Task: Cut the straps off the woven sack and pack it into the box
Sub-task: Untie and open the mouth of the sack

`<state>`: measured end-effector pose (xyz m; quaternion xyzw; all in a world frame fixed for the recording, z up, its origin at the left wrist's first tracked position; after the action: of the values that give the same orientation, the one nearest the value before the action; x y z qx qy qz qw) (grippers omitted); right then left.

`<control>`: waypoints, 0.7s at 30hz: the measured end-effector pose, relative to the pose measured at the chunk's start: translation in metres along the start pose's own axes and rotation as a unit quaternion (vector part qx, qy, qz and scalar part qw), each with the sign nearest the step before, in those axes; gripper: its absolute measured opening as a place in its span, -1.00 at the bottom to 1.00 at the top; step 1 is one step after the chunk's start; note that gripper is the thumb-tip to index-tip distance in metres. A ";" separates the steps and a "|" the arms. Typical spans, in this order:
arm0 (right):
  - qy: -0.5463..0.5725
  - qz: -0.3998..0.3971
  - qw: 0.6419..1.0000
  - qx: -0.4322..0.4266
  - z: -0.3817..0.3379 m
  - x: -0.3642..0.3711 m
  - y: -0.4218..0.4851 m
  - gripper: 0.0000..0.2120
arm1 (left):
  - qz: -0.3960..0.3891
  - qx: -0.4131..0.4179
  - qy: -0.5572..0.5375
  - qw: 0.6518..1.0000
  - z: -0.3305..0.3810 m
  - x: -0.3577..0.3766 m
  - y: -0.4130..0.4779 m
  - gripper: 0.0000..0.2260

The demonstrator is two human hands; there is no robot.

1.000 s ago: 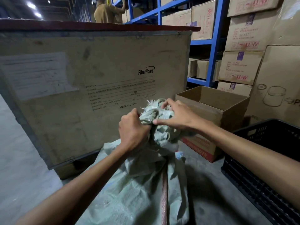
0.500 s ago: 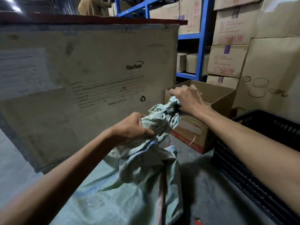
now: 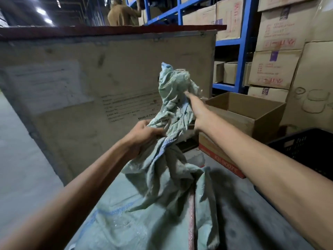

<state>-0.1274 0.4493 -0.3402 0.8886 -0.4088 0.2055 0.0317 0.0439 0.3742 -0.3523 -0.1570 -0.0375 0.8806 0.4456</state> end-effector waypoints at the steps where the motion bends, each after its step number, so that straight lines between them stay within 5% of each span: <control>1: -0.004 -0.057 0.998 0.001 0.004 0.004 -0.002 -0.27 | -0.005 -0.002 -0.012 1.000 0.003 0.003 0.000 -0.85; 4: -0.158 0.001 0.979 -0.127 0.008 -0.002 0.000 -0.19 | -0.013 -0.015 -0.006 1.000 0.013 0.009 -0.001 -0.88; 6: -0.265 0.086 0.936 -0.214 0.001 -0.010 0.006 -0.34 | -0.009 -0.023 0.020 1.000 0.017 0.013 -0.002 -0.89; 8: -0.309 0.128 0.921 -0.199 -0.008 -0.021 0.017 -0.43 | -0.009 0.004 0.038 0.999 0.019 0.020 -0.001 -0.92; 12: -0.184 0.162 0.964 -0.105 -0.019 -0.041 0.028 -0.38 | -0.044 0.083 0.088 0.992 0.017 0.042 -0.002 -0.86; 15: -0.188 0.146 0.967 -0.088 -0.015 -0.047 0.027 -0.37 | -0.032 0.085 0.124 0.988 0.015 0.039 0.000 -0.83; 18: -0.281 0.101 0.946 -0.128 -0.017 -0.042 0.019 -0.34 | 0.029 0.041 0.180 0.982 0.011 0.024 0.002 -0.87; 21: -0.328 0.091 0.914 -0.220 -0.040 -0.032 0.013 -0.21 | 0.101 0.061 0.152 0.981 0.009 0.015 0.004 -0.55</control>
<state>-0.1692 0.4720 -0.3181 0.8354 -0.5104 -0.1910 0.0719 0.0298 0.3849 -0.3485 -0.2643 0.1005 0.8875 0.3637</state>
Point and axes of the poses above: each hand's wrist, its own y-axis towards the middle knuckle, its own x-axis out of the palm, z = x × y, the point moved 2 cm from there along y, towards the middle knuckle, and after that the axes turned 11 degrees about -x, right-handed, at the moved point
